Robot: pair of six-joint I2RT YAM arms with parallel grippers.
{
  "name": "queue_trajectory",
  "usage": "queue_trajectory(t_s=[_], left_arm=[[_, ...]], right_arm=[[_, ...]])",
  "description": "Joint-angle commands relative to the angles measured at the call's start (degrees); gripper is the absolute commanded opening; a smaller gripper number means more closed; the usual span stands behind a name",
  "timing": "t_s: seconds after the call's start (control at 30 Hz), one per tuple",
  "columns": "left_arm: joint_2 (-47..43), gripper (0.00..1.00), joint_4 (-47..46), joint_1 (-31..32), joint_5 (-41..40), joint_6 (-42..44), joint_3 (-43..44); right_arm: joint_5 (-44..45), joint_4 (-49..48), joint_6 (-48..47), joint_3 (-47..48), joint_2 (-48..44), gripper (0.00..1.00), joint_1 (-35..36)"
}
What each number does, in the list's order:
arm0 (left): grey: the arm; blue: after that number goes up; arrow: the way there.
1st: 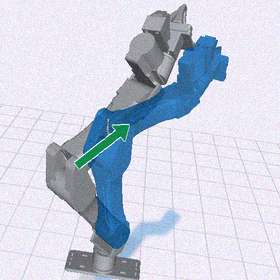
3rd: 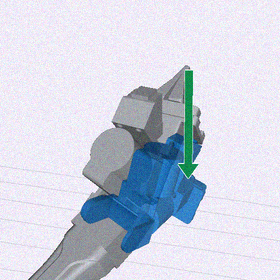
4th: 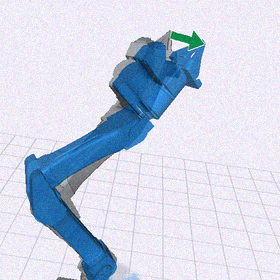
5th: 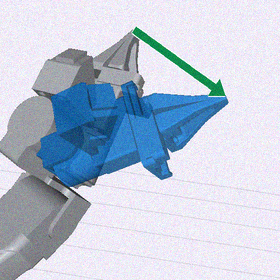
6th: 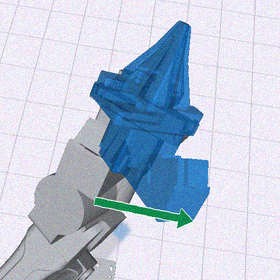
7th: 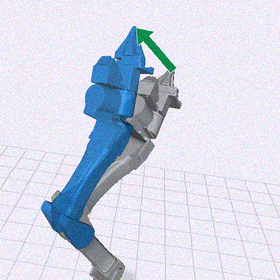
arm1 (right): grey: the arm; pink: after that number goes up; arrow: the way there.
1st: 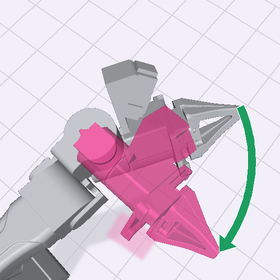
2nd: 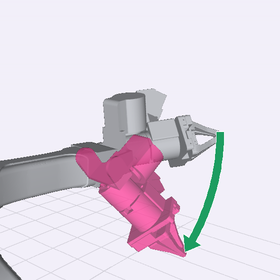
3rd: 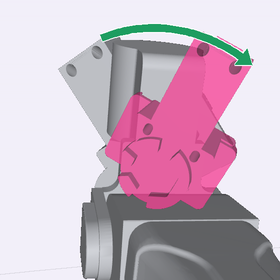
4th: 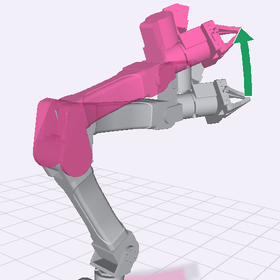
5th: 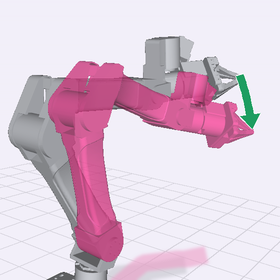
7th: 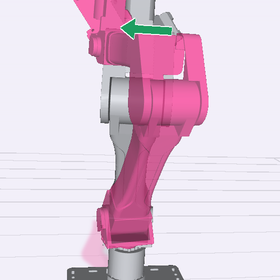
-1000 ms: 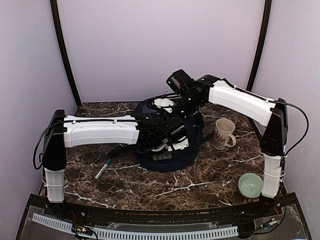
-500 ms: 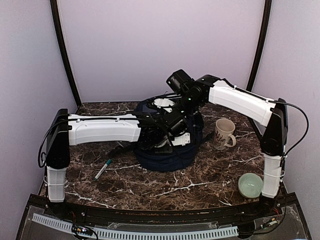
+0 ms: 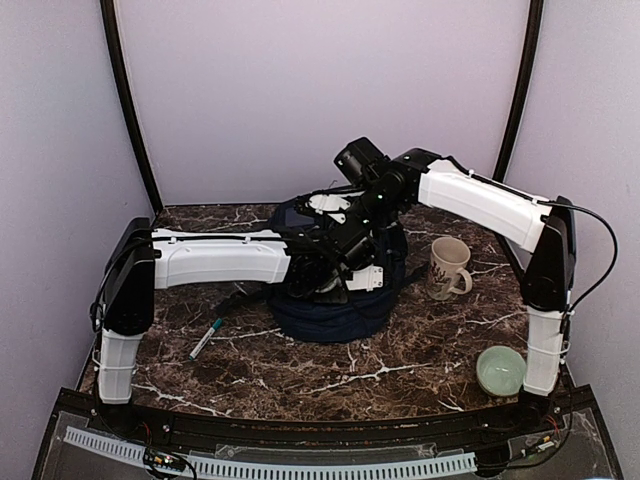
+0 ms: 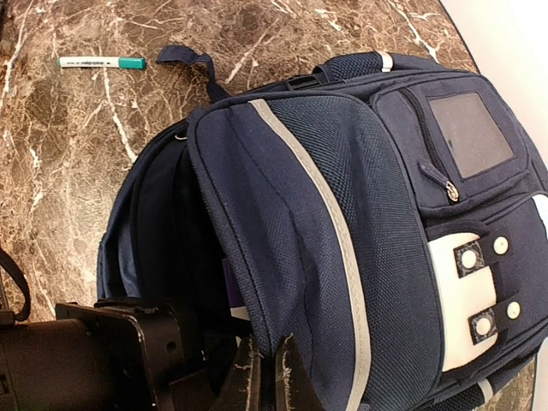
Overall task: Pack the student bag
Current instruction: Place the pen in the upper front pocket of the bag.
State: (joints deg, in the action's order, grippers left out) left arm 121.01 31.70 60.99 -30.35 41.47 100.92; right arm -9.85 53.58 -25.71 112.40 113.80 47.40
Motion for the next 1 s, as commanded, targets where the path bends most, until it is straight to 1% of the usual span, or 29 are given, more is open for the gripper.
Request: queue_trajectory(t_s=[0.0, 0.13, 0.23, 0.3, 0.4, 0.7, 0.87, 0.97], left_arm=[[2.69, 0.05, -4.86, -2.97, -0.63, 3.04, 1.19], [3.46, 0.13, -9.17, -4.20, -3.87, 3.49, 0.65], [2.93, 0.23, -10.94, -4.06, -6.68, 2.08, 0.98], [1.79, 0.27, -11.18, -3.81, -7.06, 0.99, 0.59], [-0.76, 0.30, -11.40, -2.99, -6.70, 0.10, -0.88], [-8.99, 0.31, -11.40, 2.85, -9.56, -1.26, -7.43], [-15.04, 0.31, -8.20, 5.55, -11.11, -5.99, -10.77], [-19.41, 0.31, -6.58, 7.25, -10.53, -9.48, -15.00]], right_arm=[[-4.65, -1.90, 0.32, 2.91, -1.86, 0.00, 1.34], [-4.37, -1.90, 0.31, 2.68, -2.00, 0.00, 1.30], [-4.05, -2.14, 0.19, 2.05, -2.25, 0.00, 1.31], [-3.93, -2.38, 0.09, 1.58, -2.40, 0.00, 1.29], [-3.83, -2.51, 0.05, 1.42, -2.35, 0.00, 1.30], [-3.04, -2.69, -0.14, 1.07, -2.16, 0.00, 1.22], [-2.93, -2.69, -0.12, 0.92, -2.16, 0.00, 1.26], [-2.77, -2.78, -0.10, 0.76, -2.15, 0.00, 1.26]])
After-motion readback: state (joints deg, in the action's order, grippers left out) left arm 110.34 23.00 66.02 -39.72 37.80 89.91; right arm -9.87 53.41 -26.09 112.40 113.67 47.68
